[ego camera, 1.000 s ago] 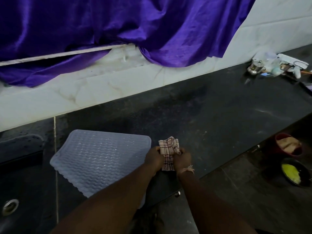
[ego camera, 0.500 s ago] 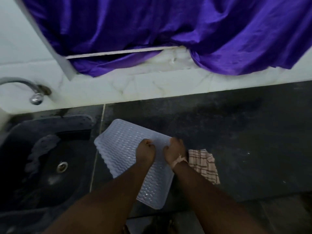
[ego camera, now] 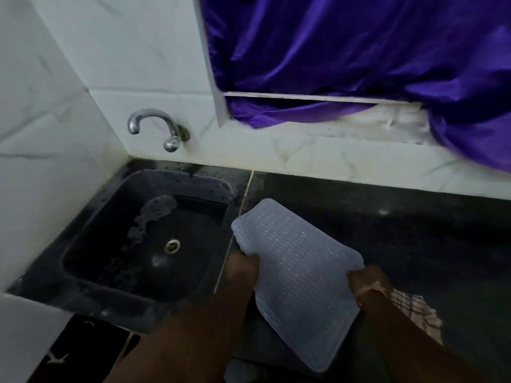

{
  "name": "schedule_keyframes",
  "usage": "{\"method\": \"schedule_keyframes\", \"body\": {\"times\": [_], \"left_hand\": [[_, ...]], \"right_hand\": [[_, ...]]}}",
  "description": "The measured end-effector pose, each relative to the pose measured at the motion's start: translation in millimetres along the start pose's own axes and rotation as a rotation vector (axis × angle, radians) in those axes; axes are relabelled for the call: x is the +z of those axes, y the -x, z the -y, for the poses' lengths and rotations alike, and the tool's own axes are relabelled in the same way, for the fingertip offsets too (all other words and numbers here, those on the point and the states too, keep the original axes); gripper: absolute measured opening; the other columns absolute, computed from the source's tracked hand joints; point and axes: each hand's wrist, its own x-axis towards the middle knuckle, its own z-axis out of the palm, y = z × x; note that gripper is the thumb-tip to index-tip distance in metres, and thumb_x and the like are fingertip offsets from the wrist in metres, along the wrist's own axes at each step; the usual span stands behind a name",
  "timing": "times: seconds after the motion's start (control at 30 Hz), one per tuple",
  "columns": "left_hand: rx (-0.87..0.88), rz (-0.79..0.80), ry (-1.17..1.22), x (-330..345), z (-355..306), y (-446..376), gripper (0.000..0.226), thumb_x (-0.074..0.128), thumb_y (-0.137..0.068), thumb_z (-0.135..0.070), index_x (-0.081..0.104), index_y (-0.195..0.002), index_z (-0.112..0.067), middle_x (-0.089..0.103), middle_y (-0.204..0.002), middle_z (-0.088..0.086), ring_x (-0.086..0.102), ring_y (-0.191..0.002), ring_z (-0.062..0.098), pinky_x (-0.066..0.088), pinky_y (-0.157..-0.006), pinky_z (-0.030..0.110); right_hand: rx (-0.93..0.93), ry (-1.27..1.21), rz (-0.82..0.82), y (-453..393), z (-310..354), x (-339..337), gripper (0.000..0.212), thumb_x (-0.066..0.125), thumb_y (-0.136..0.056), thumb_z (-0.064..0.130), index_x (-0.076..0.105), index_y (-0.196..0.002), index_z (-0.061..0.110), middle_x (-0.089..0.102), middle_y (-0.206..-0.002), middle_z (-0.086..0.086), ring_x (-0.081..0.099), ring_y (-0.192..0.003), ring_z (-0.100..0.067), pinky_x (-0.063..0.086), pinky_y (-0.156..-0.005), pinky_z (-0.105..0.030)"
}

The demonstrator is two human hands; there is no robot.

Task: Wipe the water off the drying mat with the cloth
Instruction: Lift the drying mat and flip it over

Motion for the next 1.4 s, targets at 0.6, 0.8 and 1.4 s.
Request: {"method": "schedule_keyframes", "body": {"times": [0.6,0.8,1.4], "left_hand": [[-0.128,0.168,0.601,-23,14,-24,0.043,0.078,-0.076,-0.003,0.058,-0.113,0.006,0.068,-0.113,0.024,0.070,-0.095,0.032,0.060,-0.062,0.036],[-0.132,0.195,0.840,-40,12,-21,0.041,0.070,-0.084,0.008,0.062,-0.119,-0.010,0.070,-0.112,0.012,0.067,-0.103,0.031,0.059,-0.082,0.044],[-0.117,-0.013,1.121,-94,46,-30,0.047,0.072,-0.092,-0.025,0.058,-0.137,-0.021,0.068,-0.128,0.009,0.067,-0.115,0.031,0.051,-0.101,0.057]], "right_hand": [[-0.233,-0.510,0.014,45,15,6,0.029,0.052,-0.096,0.012,0.066,-0.121,0.012,0.069,-0.112,-0.009,0.064,-0.098,-0.029,0.053,-0.092,-0.043],[-0.217,-0.558,-0.023,53,24,-2,0.022,0.049,-0.097,0.003,0.069,-0.106,0.003,0.067,-0.101,-0.013,0.061,-0.094,-0.030,0.047,-0.086,-0.037],[-0.291,-0.769,0.068,70,110,-8,0.010,0.057,-0.095,0.006,0.065,-0.088,0.006,0.062,-0.079,-0.012,0.057,-0.069,-0.021,0.042,-0.058,-0.027]]}}
